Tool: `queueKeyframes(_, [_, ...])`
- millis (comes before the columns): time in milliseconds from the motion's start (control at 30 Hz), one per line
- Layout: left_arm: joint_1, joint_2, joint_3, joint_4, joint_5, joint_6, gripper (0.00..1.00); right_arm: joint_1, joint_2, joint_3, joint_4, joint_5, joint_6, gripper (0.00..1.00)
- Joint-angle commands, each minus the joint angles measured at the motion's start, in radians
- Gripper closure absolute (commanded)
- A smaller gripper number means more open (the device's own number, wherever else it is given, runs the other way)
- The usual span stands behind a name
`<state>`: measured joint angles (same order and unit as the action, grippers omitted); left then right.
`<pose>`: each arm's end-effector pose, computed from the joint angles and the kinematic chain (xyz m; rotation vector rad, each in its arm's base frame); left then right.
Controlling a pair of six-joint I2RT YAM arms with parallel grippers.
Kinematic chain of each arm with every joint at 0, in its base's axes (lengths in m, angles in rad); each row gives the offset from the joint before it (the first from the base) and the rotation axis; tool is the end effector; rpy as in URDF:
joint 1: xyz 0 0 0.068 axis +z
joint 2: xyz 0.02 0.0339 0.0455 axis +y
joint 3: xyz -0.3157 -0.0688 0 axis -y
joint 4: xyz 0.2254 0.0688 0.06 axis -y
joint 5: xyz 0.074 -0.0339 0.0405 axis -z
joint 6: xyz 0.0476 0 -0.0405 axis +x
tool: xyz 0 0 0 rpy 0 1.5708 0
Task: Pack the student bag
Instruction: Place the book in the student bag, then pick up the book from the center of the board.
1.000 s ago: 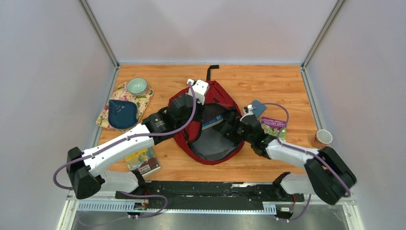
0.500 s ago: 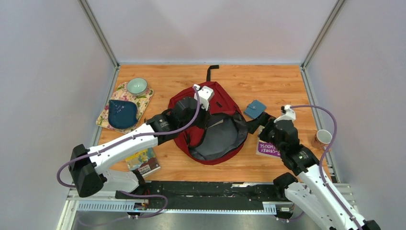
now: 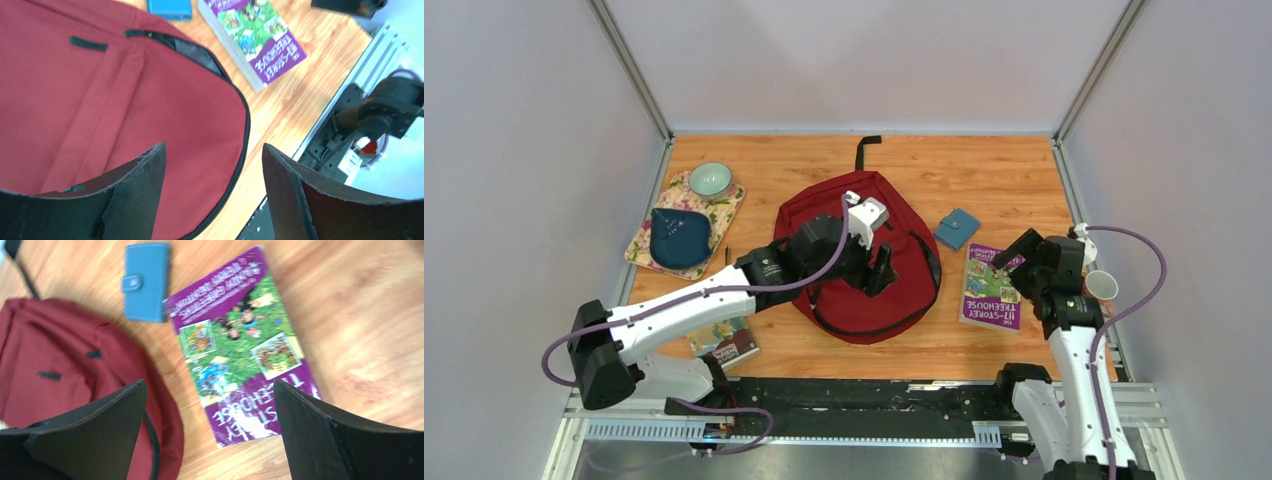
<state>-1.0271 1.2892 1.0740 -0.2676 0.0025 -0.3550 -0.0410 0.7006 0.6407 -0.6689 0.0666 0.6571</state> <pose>0.1411 -0.2337 0.3708 0.7160 2.0447 -0.8373 0.0977 -0.0072 0.2825 0.8221 2.1582 0.2402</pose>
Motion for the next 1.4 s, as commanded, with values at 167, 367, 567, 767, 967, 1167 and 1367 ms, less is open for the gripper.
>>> queueKeyframes(167, [0.002, 0.146, 0.142, 0.156, 0.080, -0.007, 0.22, -0.212, 0.166, 0.022, -0.031, -0.163, 0.022, 0.00])
queueKeyframes(367, [0.002, 0.442, 0.404, 0.157, 0.235, -0.038, 0.22, -0.221, 0.209, 0.011, -0.035, -0.068, 0.050, 0.00])
queueKeyframes(567, [0.001, 0.689, 0.632, 0.105, 0.320, -0.068, 0.22, -0.258, 0.214, -0.022, 0.014, -0.079, 0.053, 0.00])
queueKeyframes(767, [-0.004, 0.838, 0.716, 0.131, 0.361, -0.133, 0.22, -0.276, 0.247, -0.071, 0.110, -0.129, 0.033, 0.00])
queueKeyframes(967, [-0.005, 0.961, 0.783, 0.111, 0.373, -0.188, 0.23, -0.313, 0.295, -0.121, 0.181, -0.148, 0.018, 0.00])
queueKeyframes(1167, [-0.005, 1.027, 0.800, 0.076, 0.347, -0.231, 0.24, -0.338, 0.382, -0.127, 0.227, -0.194, -0.017, 0.00])
queueKeyframes(1367, [-0.005, 1.039, 0.758, 0.076, 0.369, -0.248, 0.24, -0.341, 0.435, -0.124, 0.241, -0.261, -0.042, 0.01])
